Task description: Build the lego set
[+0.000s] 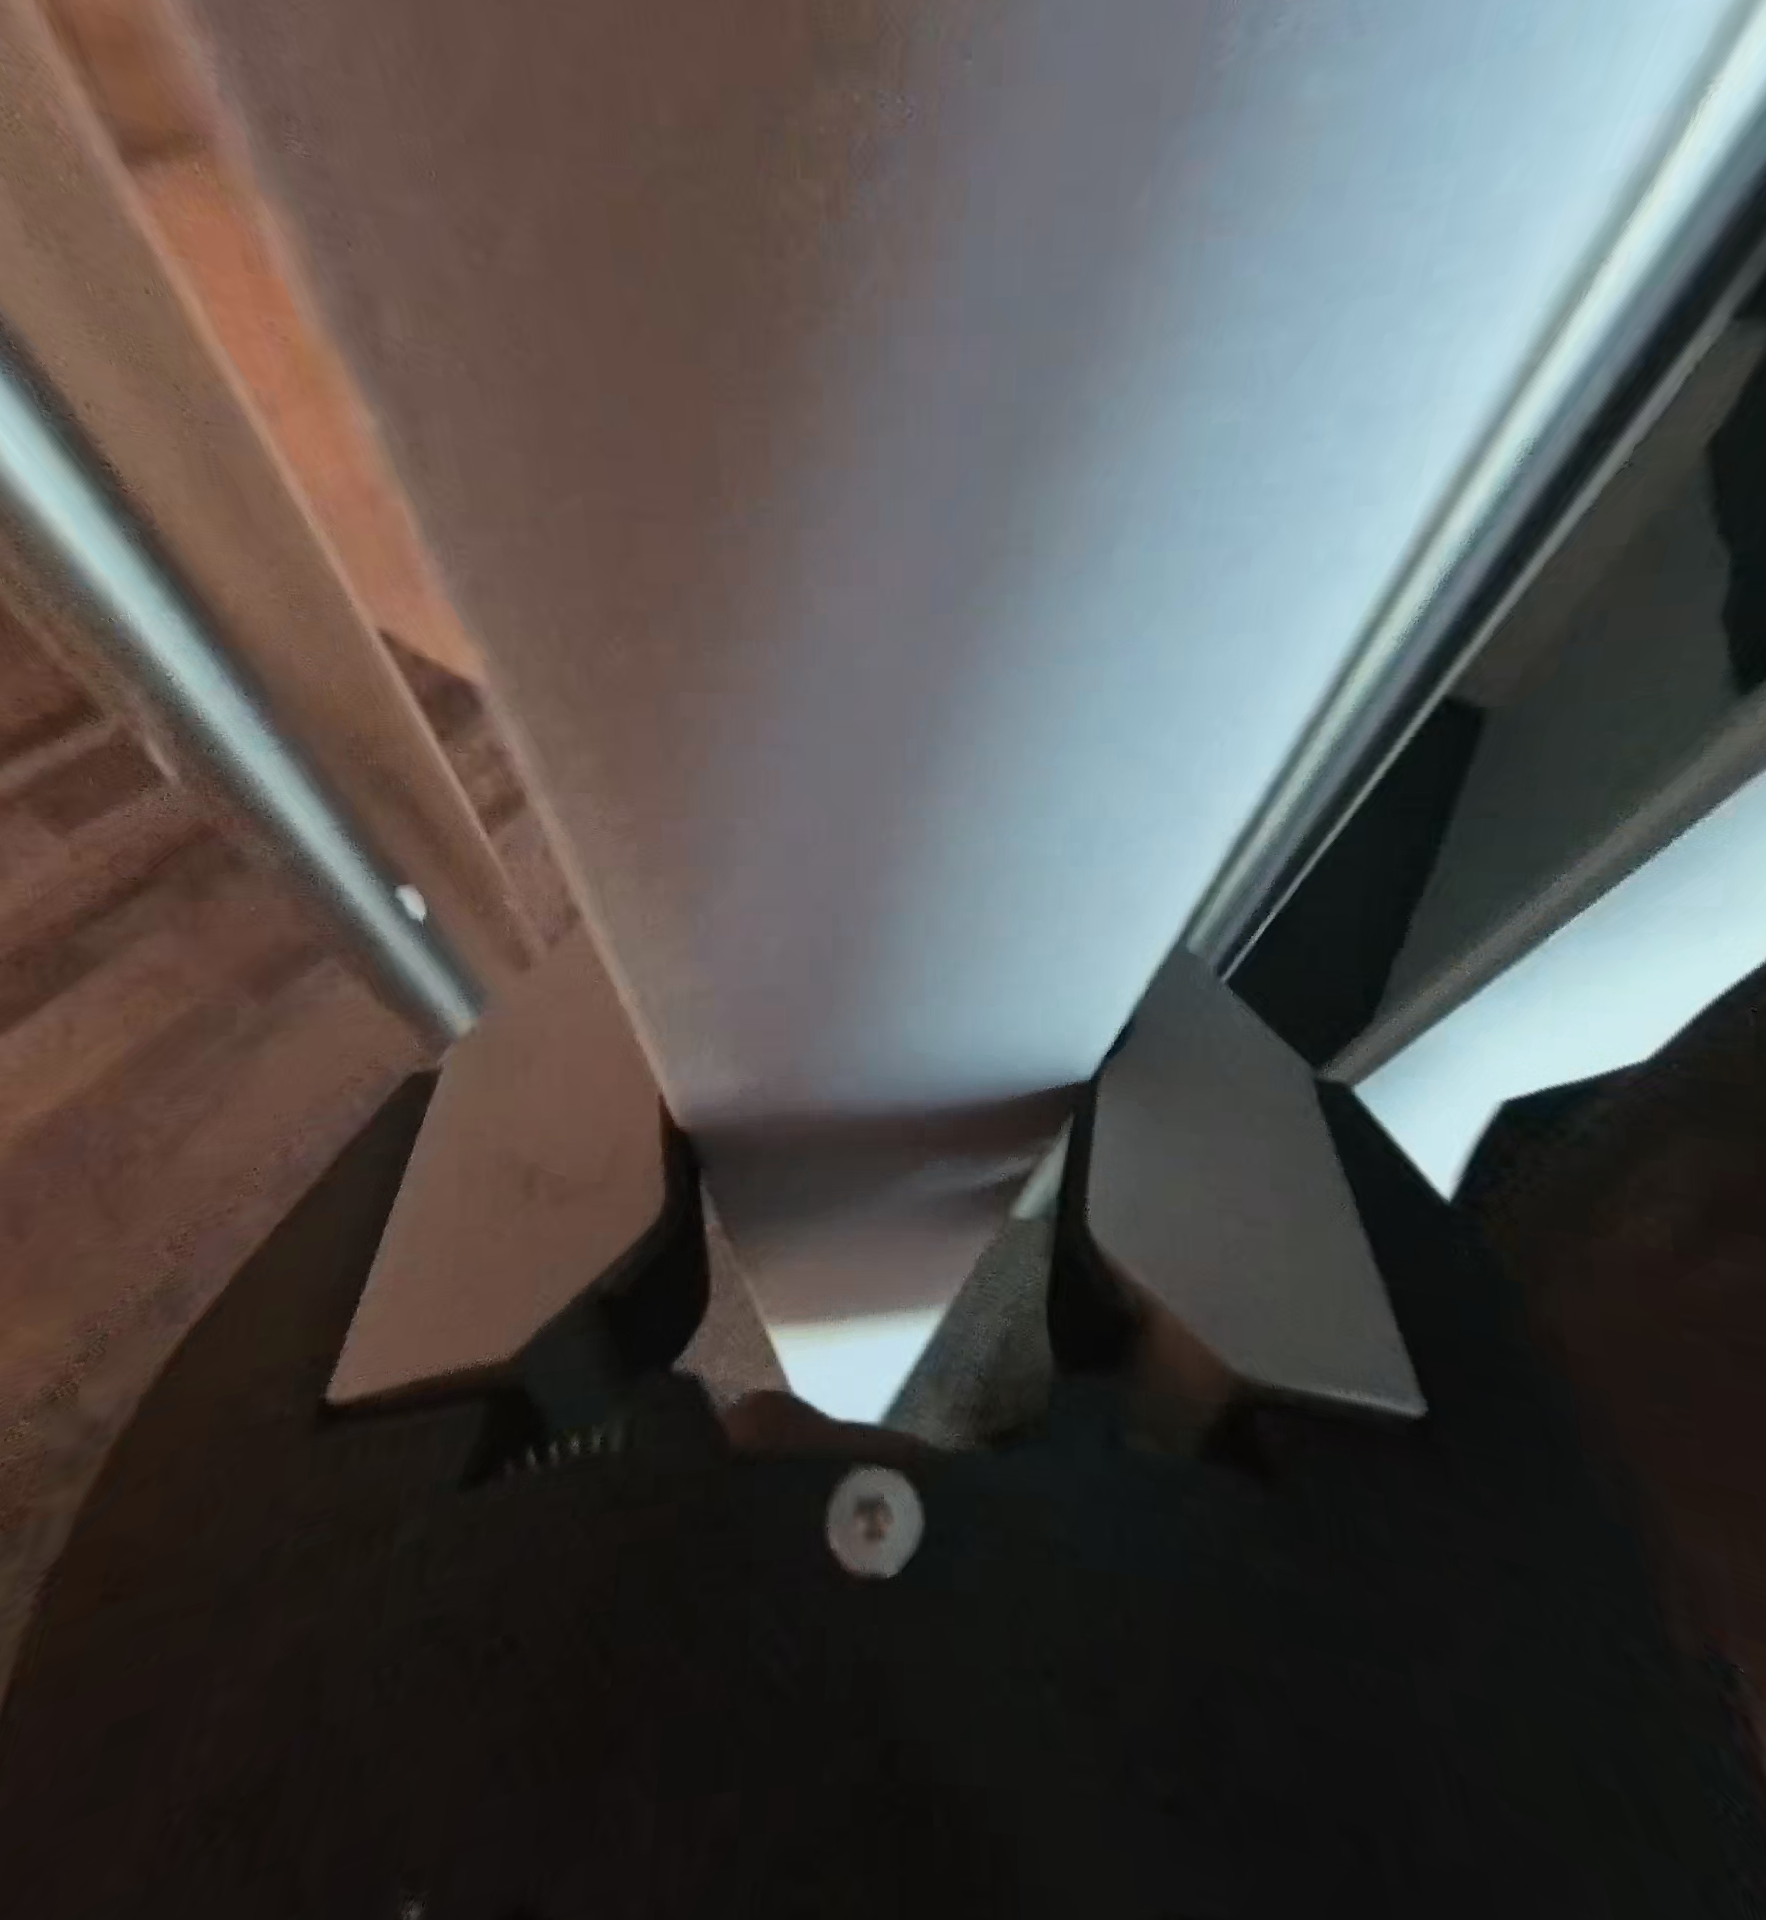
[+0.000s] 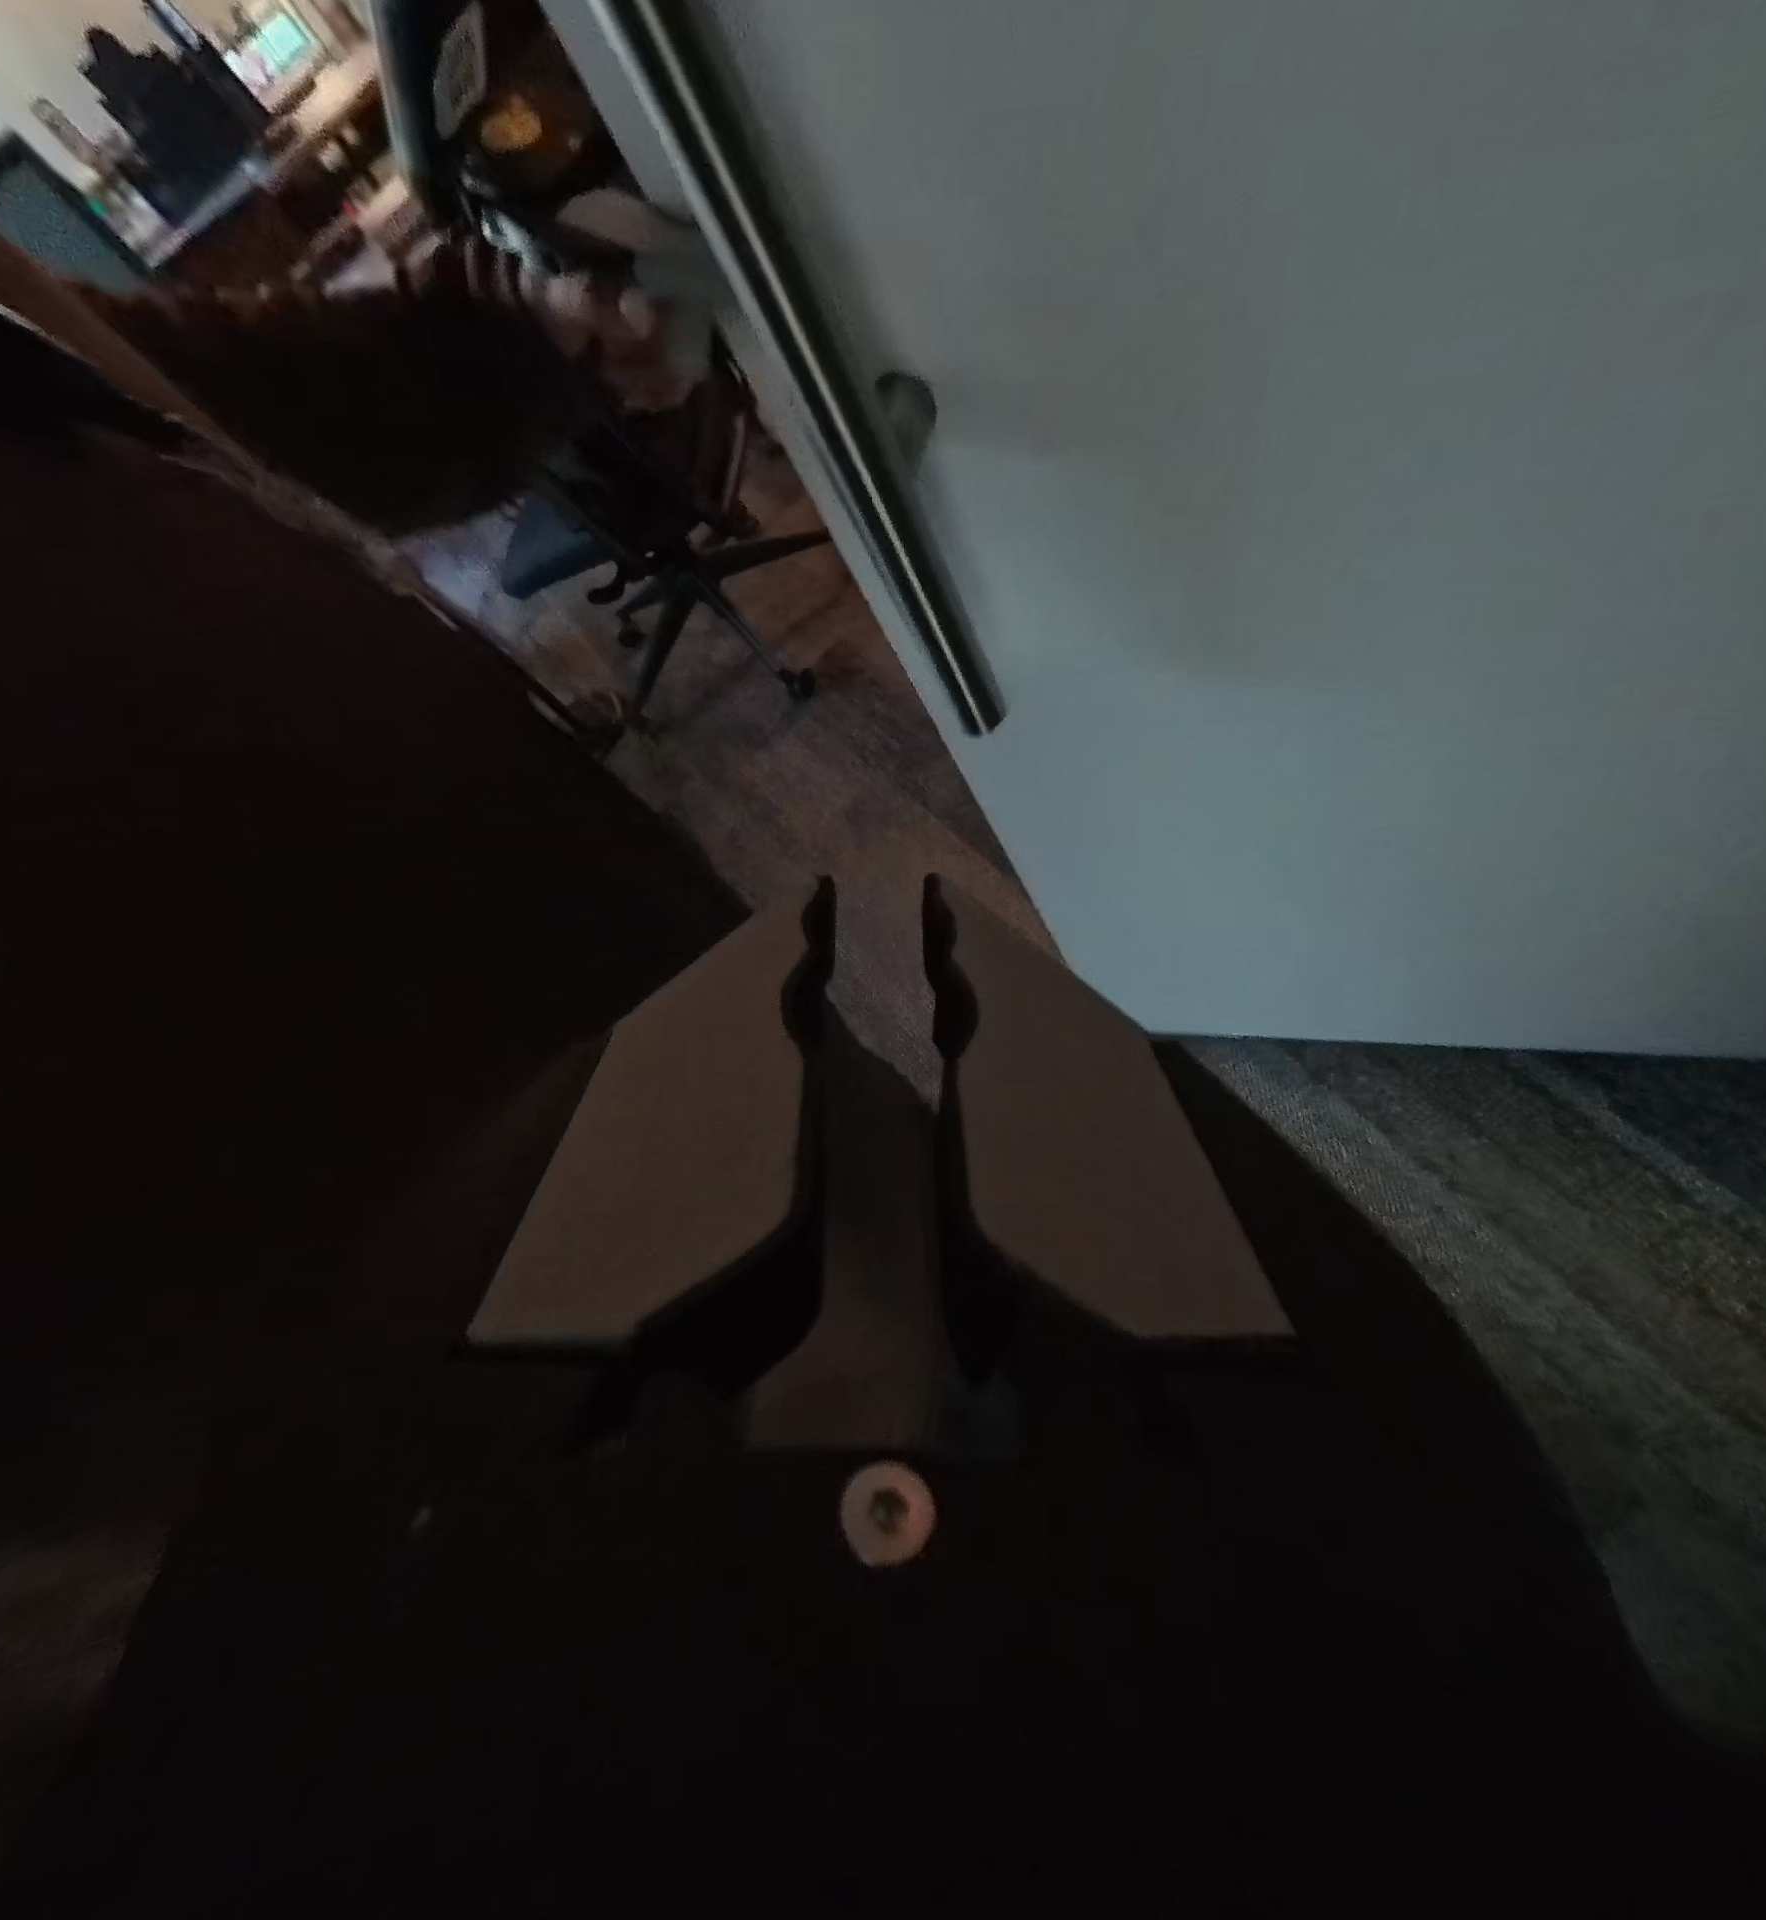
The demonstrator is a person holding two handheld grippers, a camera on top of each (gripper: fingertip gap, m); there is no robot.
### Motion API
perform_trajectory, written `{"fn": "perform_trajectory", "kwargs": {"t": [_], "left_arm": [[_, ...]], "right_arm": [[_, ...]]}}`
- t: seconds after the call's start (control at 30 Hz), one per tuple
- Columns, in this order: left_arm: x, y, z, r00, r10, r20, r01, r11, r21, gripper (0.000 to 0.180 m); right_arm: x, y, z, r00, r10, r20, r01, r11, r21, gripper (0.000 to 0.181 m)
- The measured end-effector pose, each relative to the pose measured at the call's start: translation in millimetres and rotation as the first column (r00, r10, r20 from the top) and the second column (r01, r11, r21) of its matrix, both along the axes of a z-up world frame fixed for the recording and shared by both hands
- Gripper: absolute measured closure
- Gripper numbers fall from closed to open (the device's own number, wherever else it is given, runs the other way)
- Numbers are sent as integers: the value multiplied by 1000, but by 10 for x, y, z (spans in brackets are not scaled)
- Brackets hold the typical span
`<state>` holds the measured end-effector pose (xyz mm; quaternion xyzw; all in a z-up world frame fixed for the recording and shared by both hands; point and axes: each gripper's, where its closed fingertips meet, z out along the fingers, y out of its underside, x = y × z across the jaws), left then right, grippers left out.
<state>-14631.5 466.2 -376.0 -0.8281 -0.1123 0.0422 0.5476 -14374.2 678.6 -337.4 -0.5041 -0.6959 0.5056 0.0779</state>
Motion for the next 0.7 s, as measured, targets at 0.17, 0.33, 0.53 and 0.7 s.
{"fn": "perform_trajectory", "kwargs": {"t": [0.17, 0.33, 0.53, 0.7], "left_arm": [[172, -412, 6, 937, 337, 94, -339, 941, 10, 109], [890, -419, 281, 880, 475, -4, -475, 880, 1, 120], [442, 247, 1528, 650, 734, -198, -728, 676, 116, 106], [135, 481, 1682, 526, 833, -173, -832, 546, 98, 140]], "right_arm": [[-565, 128, 19, 994, 102, -38, -101, 994, 41, 166], [-1273, 605, -57, 975, 192, -114, -193, 981, 2, 167], [-2059, 1129, 94, 868, 407, -284, -443, 893, -74, 168], [-2133, 1652, 328, 754, 568, -329, -615, 786, -53, 171]]}}
